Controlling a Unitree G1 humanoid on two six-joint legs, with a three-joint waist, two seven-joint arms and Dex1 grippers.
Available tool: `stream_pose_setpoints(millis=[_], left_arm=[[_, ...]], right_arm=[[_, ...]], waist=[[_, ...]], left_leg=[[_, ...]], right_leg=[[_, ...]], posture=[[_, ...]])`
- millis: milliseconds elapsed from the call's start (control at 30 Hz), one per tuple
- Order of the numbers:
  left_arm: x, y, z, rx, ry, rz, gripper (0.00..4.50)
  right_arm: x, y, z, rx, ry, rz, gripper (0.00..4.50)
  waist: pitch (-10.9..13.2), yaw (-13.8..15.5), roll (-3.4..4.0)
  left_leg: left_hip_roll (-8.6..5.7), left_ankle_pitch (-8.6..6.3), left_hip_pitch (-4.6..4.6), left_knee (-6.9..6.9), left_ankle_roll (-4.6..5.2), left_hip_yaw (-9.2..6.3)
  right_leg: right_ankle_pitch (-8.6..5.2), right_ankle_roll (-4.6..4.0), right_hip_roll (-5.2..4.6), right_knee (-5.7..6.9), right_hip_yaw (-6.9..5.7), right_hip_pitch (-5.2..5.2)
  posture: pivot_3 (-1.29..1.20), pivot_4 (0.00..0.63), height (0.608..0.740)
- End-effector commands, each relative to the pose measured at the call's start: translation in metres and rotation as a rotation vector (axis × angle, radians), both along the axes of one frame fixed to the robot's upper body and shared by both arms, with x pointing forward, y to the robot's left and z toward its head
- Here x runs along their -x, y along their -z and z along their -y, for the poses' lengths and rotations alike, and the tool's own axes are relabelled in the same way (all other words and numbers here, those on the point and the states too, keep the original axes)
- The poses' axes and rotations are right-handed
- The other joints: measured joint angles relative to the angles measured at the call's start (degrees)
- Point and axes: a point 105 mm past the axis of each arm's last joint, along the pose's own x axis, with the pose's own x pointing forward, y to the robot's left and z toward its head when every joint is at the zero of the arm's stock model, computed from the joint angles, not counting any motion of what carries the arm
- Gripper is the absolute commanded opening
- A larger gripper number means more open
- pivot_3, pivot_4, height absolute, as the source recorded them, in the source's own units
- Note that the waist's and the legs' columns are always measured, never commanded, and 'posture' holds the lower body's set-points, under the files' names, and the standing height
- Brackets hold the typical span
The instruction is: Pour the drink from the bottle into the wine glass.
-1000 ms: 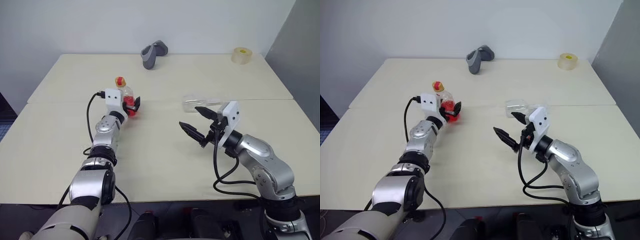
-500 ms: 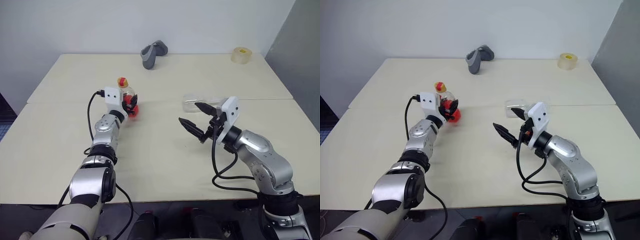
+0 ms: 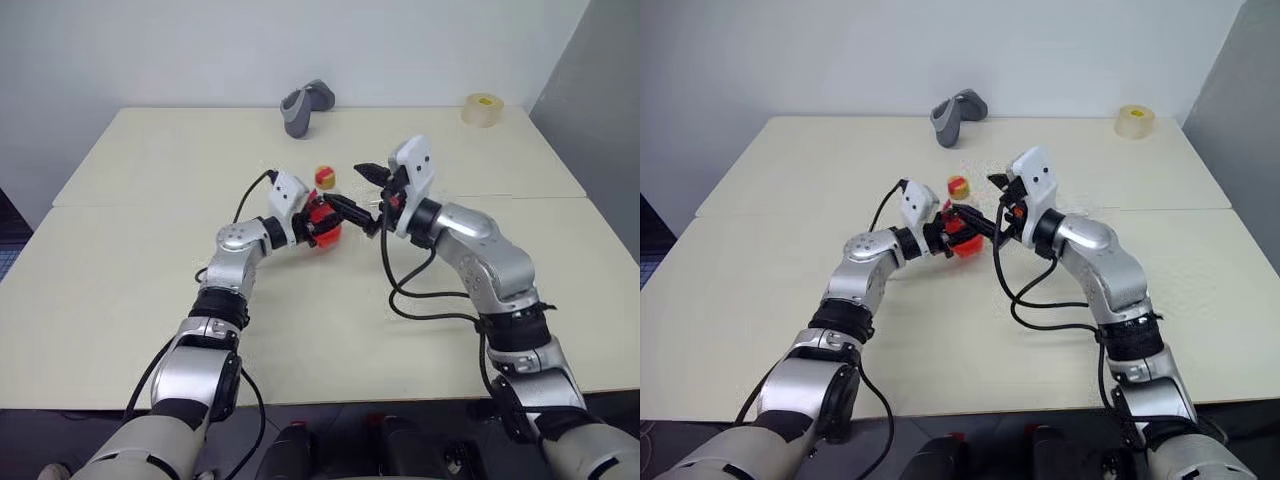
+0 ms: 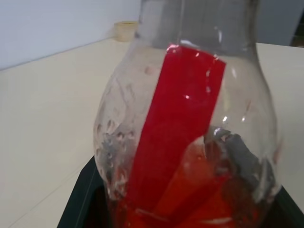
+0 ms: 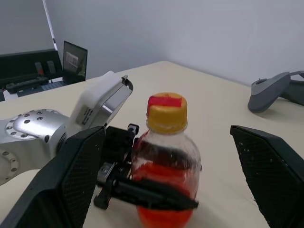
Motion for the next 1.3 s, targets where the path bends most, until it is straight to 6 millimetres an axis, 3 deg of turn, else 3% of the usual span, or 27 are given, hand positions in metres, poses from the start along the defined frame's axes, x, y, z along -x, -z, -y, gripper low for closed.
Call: stream_pose_setpoints(millis=[33,333,367,467,800,1100,1300], left_arm=[[0.007,-0.018,0.010,0.024,0.065,0.056,2.05],[0.009,-0.013,0.013,0.029,0.072,0.039,2.05],[0.009,-0.012,0.013,0.037,0.071,0.033,2.05],[0.009,-0.013,0.014,0.042,0.071,0.030,2.05],[0.006,-0.019,0.014,0.044,0.063,0.043,2.05],[0.008,-0.016,0.015,0.043,0.067,0.041,2.05],[0.007,-0.017,0.013,0.043,0.063,0.043,2.05]], right_arm=[[0.000,-0.016,-0.003,-0.017,-0.023,0.051,4.50],[-0.003,-0.023,-0.003,-0.058,-0.030,0.015,4.50],[-0.003,-0.023,-0.004,-0.061,-0.033,0.009,4.32],[-0.001,-0.022,-0.006,-0.058,-0.049,0.002,3.57],[0.008,-0.011,-0.010,0.014,-0.115,-0.001,0.05],[0.010,-0.015,-0.009,-0.012,-0.141,-0.008,0.00],[0.011,-0.023,-0.007,-0.060,-0.159,-0.022,1.86]], waist=[[0.0,0.0,0.00],[0.0,0.0,0.01],[0.0,0.0,0.01],[0.0,0.0,0.01],[0.0,0.0,0.01],[0.0,0.0,0.01],[0.0,0.0,0.01]], left_leg=[[0.00,0.00,0.00,0.00,0.00,0.00],[0.01,0.00,-0.17,0.06,0.00,-0.01],[0.01,0.00,-0.19,0.07,0.00,-0.01],[0.00,0.00,-0.21,0.07,0.00,0.00],[0.01,0.00,-0.30,0.10,0.00,-0.01],[0.01,0.00,-0.31,0.11,0.00,-0.01],[0.00,0.00,-0.32,0.11,0.00,-0.02]], right_leg=[[0.00,0.00,0.00,0.00,0.00,0.00],[0.00,-0.01,0.00,0.03,0.00,-0.12],[0.00,-0.01,0.00,0.03,0.00,-0.14],[0.00,-0.01,0.00,0.03,0.01,-0.17],[0.01,-0.01,0.00,0.05,0.00,-0.26],[0.01,-0.01,0.00,0.05,-0.01,-0.26],[0.01,-0.02,-0.01,0.06,-0.01,-0.26]], posture=[[0.00,0.150,0.740],[0.00,0.150,0.740],[0.00,0.150,0.740],[0.00,0.150,0.740],[0.00,0.150,0.740],[0.00,0.150,0.740],[0.00,0.150,0.740]])
